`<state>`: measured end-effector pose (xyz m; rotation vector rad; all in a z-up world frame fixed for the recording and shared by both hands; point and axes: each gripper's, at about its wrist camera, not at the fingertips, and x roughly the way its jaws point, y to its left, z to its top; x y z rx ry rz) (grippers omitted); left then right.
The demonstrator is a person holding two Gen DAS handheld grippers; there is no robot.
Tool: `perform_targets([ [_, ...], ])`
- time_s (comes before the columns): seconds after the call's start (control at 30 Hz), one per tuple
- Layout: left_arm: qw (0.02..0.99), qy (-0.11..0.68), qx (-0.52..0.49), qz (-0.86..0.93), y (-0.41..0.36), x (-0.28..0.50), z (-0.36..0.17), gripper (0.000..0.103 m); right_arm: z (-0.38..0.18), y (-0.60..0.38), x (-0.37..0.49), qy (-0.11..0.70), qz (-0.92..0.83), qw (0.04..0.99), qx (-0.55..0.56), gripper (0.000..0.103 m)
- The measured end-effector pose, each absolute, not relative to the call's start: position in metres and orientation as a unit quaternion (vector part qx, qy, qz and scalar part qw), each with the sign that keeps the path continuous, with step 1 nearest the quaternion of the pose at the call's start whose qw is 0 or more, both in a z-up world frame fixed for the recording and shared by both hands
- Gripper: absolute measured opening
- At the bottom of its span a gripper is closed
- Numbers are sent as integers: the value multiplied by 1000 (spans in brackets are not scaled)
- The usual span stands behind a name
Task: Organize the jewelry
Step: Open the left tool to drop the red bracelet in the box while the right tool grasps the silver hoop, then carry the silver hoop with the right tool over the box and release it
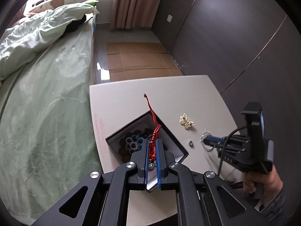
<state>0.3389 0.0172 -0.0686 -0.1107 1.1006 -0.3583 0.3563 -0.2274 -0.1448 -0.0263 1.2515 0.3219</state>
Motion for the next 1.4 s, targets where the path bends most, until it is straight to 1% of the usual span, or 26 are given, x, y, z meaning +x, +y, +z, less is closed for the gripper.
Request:
perform_targets([
  [0.03, 834, 522, -55, -170, 18, 338, -72, 7, -143, -227, 357, 581, 149, 800, -11, 9],
  [0.07, 833, 524, -56, -169, 20, 338, -74, 7, -142, -226, 359, 582, 147, 800, -7, 17],
  [0.1, 832, 526, -57, -167, 21, 337, -77, 7, -142, -227, 362, 583, 146, 799, 1, 46],
  [0.13, 831, 528, -58, -166, 22, 337, -78, 7, -141, -228, 364, 582, 143, 800, 7, 72],
  [0.17, 830, 530, -61, -164, 24, 337, -81, 7, -140, -230, 365, 577, 138, 805, 8, 76],
  [0.3, 827, 533, -66, -166, 28, 336, -85, 7, -144, -228, 371, 581, 130, 803, -4, 76],
  [0.4, 824, 536, -60, -171, 23, 337, -88, 7, -160, -223, 369, 603, 136, 784, -51, 76],
  [0.53, 822, 544, -51, -162, 23, 337, -94, 7, -167, -212, 366, 597, 151, 778, -123, 76],
  [0.67, 808, 565, -45, -160, 24, 338, -104, 7, -173, -209, 370, 602, 181, 764, -147, 76],
  [0.73, 803, 572, -44, -163, 23, 337, -106, 8, -171, -211, 373, 605, 192, 758, -151, 76],
  [0.77, 800, 575, -45, -165, 23, 337, -107, 10, -171, -212, 373, 606, 197, 755, -156, 76],
  [0.8, 799, 576, -46, -166, 22, 337, -107, 22, -170, -211, 373, 607, 202, 752, -163, 75],
  [0.83, 800, 575, -47, -167, 22, 336, -108, 31, -169, -210, 374, 607, 207, 749, -167, 70],
  [0.87, 803, 571, -48, -165, 23, 335, -107, 51, -168, -209, 374, 608, 209, 747, -170, 66],
  [0.9, 806, 567, -50, -165, 24, 335, -105, 61, -165, -211, 375, 610, 208, 746, -169, 52],
  [0.93, 811, 558, -55, -167, 26, 333, -102, 62, -163, -214, 377, 615, 206, 744, -163, 49],
  [1.1, 822, 541, -77, -162, 36, 332, -90, 62, -161, -219, 378, 620, 207, 741, -156, 48],
  [1.13, 824, 537, -78, -159, 39, 331, -87, 62, -159, -220, 378, 620, 206, 742, -149, 46],
  [1.17, 826, 535, -80, -159, 41, 331, -85, 62, -157, -220, 377, 618, 209, 744, -142, 31],
  [1.2, 827, 533, -83, -160, 43, 331, -84, 62, -156, -222, 379, 626, 217, 739, -125, 5],
  [1.4, 830, 528, -88, -155, 52, 328, -79, 62, -152, -222, 377, 625, 187, 747, -130, 5],
])
